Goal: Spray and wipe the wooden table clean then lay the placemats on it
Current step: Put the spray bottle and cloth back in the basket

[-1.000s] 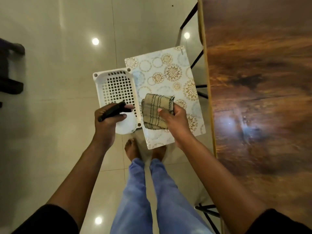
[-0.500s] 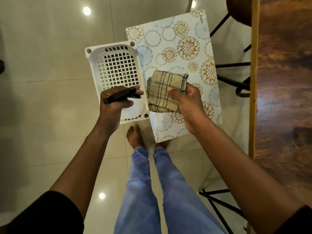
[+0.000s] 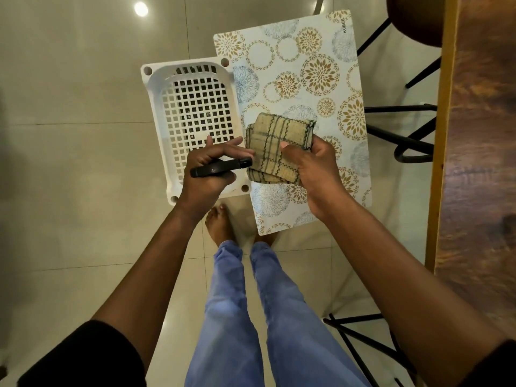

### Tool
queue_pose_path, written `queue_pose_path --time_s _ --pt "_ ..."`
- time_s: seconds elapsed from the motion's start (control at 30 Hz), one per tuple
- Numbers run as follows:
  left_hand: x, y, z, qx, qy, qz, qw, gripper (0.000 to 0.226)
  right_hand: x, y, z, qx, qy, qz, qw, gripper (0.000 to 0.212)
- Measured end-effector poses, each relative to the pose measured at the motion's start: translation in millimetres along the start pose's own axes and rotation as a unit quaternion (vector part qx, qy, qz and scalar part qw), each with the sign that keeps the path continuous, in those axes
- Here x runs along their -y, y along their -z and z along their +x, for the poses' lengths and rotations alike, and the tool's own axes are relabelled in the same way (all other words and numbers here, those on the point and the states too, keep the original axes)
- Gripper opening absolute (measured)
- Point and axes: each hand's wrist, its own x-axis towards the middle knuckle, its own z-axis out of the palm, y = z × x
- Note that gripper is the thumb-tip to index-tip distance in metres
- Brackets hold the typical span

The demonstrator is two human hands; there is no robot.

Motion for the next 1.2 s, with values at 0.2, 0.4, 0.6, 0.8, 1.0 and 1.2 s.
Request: queue_pose_path --time_s 0.2,0.4,0.6,0.8,1.0,1.2 --pt "-2.4 3.1 -4.3 0.013 0.017 0.021 1.0 0.062 0.7 -1.5 2.5 0.001 0.002 0.001 1.0 0.022" --pt "-3.7 16.5 -11.6 0.034 0.05 0.085 0.995 0.076 7.0 2.3 2.6 -0.001 0.014 0.008 1.0 0.022" --pt "-7.7 49.7 -26.1 0.056 0.066 0.132 0.987 0.096 26.0 2.4 2.3 0.002 0.038 0.015 0.999 0.02" --pt "-64.3 79.0 -16.1 -0.232 0.163 -0.131 0.95 0.044 53.6 -11.1 9.1 0.026 0.102 -0.013 0.994 0.026" --pt "-110.1 81.0 17.6 -0.061 0.306 -0.326 0.892 0.049 81.0 -55.3 27.5 0.045 0.208 -0.146 0.966 0.027" --pt "-99.6 93.3 50.8 -0.019 0.386 -0.413 0.824 0.081 82.0 -82.5 40.2 0.108 0.375 -0.293 0.873 0.028"
